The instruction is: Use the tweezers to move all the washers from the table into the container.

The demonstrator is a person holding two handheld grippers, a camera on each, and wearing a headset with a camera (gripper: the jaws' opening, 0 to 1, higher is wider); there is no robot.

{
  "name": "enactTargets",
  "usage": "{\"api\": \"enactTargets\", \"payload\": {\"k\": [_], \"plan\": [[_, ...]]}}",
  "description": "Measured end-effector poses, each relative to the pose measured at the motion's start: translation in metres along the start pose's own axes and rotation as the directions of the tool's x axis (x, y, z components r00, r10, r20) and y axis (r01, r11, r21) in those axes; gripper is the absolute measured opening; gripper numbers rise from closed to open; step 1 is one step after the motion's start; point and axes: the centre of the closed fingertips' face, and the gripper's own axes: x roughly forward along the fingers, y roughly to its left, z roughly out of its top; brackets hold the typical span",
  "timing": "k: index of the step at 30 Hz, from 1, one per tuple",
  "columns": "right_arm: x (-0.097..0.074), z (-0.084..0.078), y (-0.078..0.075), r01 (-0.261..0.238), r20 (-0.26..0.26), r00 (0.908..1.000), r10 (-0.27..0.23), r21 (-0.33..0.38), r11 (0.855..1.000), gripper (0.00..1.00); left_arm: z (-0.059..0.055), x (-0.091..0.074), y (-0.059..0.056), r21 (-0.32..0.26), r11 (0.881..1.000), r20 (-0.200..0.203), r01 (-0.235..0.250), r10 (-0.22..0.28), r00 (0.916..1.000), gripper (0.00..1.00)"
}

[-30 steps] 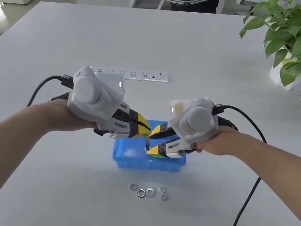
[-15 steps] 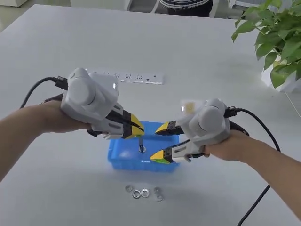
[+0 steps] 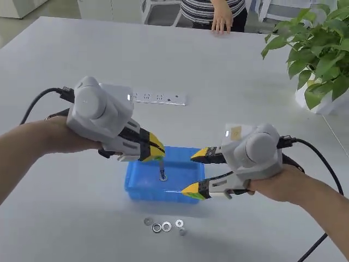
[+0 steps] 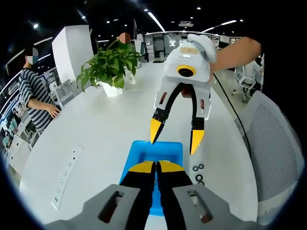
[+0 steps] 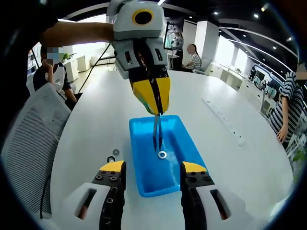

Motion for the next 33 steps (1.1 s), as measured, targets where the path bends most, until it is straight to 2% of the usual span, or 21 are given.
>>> {"api": "enactTargets", "payload": {"k": [8, 17, 33], "plan": [[-0.017, -0.001, 0.005, 0.036, 0.010, 0.9993, -0.036, 0.022, 0.999, 0.48, 0.011, -0.009, -0.006, 0.012, 1.000, 0.001, -0.003, 0.003, 1.0000, 0.06], [-0.031, -0.004, 0.014, 0.066, 0.021, 0.9975, -0.067, 0.045, 0.997, 0.49, 0.022, -0.017, -0.020, 0.021, 1.000, 0.001, 0.010, -0.010, 1.0000, 0.06], [-0.042, -0.008, 0.028, 0.087, 0.022, 0.9958, -0.088, 0.066, 0.994, 0.50, 0.026, -0.031, -0.042, 0.043, 0.999, -0.016, 0.024, -0.024, 0.9996, 0.06]]}}
